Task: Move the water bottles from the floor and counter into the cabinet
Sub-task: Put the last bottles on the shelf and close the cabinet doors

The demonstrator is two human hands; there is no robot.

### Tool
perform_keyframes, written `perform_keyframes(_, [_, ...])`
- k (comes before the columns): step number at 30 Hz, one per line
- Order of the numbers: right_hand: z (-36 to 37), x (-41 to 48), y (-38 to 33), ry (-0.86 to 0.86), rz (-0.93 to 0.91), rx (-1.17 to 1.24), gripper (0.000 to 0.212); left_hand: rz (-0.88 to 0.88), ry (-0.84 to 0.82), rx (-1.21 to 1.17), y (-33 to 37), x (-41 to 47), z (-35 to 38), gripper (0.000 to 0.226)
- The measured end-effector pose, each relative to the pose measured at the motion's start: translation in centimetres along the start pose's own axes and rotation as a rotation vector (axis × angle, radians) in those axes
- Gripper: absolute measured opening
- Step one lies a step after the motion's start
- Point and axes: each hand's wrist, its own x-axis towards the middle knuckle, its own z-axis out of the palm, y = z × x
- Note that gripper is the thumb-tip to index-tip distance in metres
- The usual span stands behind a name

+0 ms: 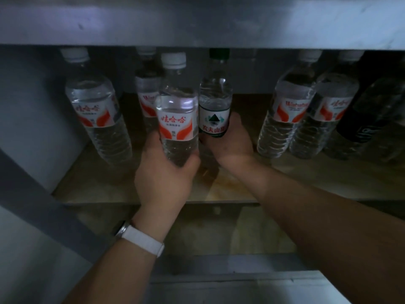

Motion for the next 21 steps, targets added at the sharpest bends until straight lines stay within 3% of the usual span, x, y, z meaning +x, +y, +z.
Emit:
perform_keyframes(7, [-3.1, 0.1, 1.7, 0.057, -0.046, 0.035, 0.055, 0.057, -0.014, 0.005, 1.2, 1.2, 3.5, 0.067])
perform_keyframes(14, [-3.6, 0.9, 3.2, 0.106, -0.058, 0.053, 0.061, -0.091, -0.034, -0.097, 1.8, 4.1, 6.3, 0.06])
perform_keyframes(21, [-3.4, 1.2, 3.5, 0.077, -0.07, 0.023, 0.057, -0.079, -0.001, -0.097, 0.7, 5.2, 7.5, 0.065])
